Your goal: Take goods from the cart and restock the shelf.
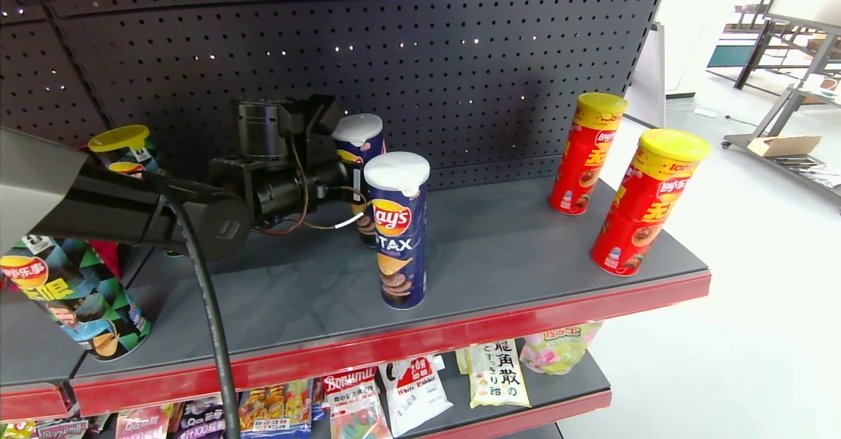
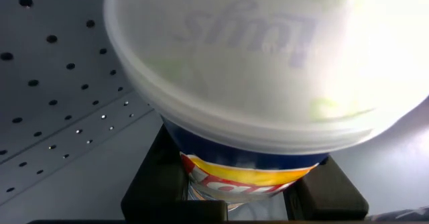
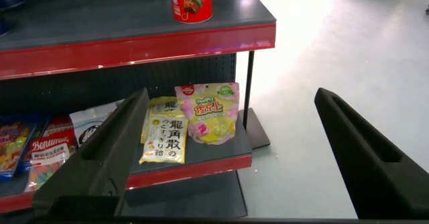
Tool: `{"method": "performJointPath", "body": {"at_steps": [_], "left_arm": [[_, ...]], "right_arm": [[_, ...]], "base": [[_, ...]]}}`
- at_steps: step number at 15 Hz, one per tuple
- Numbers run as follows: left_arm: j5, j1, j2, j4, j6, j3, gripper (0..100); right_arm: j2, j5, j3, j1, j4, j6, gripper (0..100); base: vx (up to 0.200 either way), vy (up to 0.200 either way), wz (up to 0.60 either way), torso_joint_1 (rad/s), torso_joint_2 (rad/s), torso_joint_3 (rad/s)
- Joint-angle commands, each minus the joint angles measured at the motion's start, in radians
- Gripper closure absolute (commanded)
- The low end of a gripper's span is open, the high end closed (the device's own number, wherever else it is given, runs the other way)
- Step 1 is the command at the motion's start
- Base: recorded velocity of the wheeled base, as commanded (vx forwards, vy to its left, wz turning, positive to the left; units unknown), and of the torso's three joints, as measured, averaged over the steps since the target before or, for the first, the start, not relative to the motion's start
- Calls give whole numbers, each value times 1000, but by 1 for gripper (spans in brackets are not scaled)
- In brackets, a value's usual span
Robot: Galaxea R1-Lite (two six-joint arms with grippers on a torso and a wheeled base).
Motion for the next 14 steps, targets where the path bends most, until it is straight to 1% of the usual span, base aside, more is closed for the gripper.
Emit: {"method": "performJointPath", "body": {"at_steps": [1, 2, 3, 6, 7, 8, 9, 12, 13, 14], "left_arm": [[0, -1, 2, 0, 3, 10, 100], [0, -1, 2, -2, 4, 22, 100], [0, -1, 2, -2, 4, 28, 0], [2, -1, -3, 0, 3, 31, 0], [9, -1, -8, 0, 3, 36, 0], [29, 1, -12, 0, 1, 40, 0], [54, 1, -23, 0, -2, 56, 0], [58, 1, -86, 0, -3, 142, 0], [60, 8, -120, 0, -3, 192, 0], [60, 8, -123, 0, -3, 195, 0]], "right_arm": [[2, 0, 0, 0, 0, 0, 0], [2, 0, 0, 0, 0, 0, 0], [2, 0, 0, 0, 0, 0, 0], [2, 0, -2, 0, 1, 0, 0], [2, 0, 0, 0, 1, 0, 0], [2, 0, 0, 0, 0, 0, 0], [2, 0, 0, 1, 0, 0, 0], [2, 0, 0, 1, 1, 0, 0], [2, 0, 0, 1, 0, 0, 0], [2, 0, 0, 1, 0, 0, 0]], "base": [[0, 0, 0, 0, 0, 0], [0, 0, 0, 0, 0, 0], [0, 0, 0, 0, 0, 0], [0, 0, 0, 0, 0, 0], [0, 0, 0, 0, 0, 0], [0, 0, 0, 0, 0, 0], [0, 0, 0, 0, 0, 0], [0, 0, 0, 0, 0, 0], [0, 0, 0, 0, 0, 0], [0, 0, 0, 0, 0, 0]]}}
